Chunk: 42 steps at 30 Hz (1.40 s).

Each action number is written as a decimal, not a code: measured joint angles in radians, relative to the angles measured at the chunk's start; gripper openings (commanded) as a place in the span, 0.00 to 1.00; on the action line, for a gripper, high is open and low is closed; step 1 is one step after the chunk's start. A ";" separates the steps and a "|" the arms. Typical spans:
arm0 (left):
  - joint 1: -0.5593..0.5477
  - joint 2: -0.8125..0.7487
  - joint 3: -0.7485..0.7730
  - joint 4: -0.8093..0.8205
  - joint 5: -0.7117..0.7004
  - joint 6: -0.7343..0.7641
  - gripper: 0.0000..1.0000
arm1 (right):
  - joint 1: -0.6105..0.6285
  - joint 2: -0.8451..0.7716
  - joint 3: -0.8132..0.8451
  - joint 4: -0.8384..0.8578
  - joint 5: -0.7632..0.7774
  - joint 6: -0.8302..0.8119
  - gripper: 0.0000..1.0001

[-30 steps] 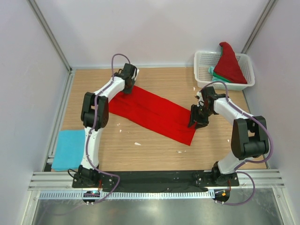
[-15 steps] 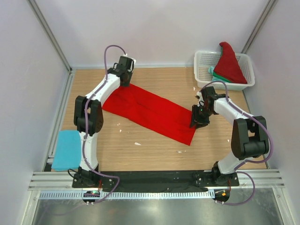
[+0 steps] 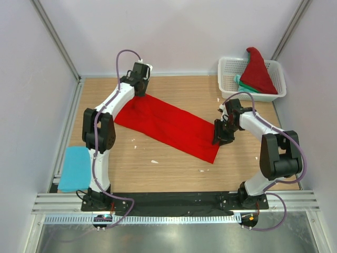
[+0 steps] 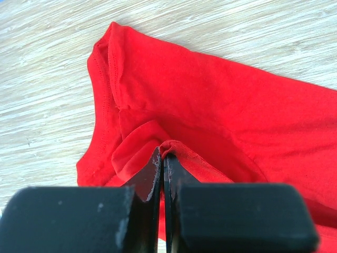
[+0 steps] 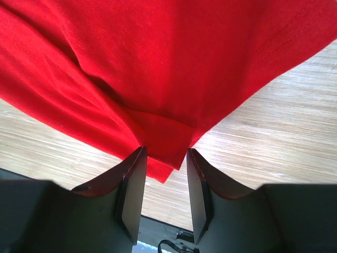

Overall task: Fold and stack the t-shirts
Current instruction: Fold the tshirt

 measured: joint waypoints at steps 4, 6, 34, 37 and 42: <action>0.000 0.000 0.000 0.000 0.003 0.000 0.00 | 0.006 -0.002 -0.001 0.000 -0.001 -0.002 0.51; 0.000 0.000 0.000 0.000 0.005 -0.001 0.00 | 0.011 -0.007 -0.001 0.000 -0.002 -0.002 0.51; 0.000 0.000 -0.002 0.000 0.010 -0.023 0.00 | 0.204 0.090 0.139 -0.015 0.159 -0.068 0.59; 0.000 0.000 -0.004 0.000 0.010 -0.023 0.00 | 0.204 0.096 0.150 -0.019 0.183 -0.076 0.59; 0.000 0.000 -0.004 0.000 0.010 -0.032 0.00 | 0.204 0.096 0.156 -0.014 0.199 -0.081 0.58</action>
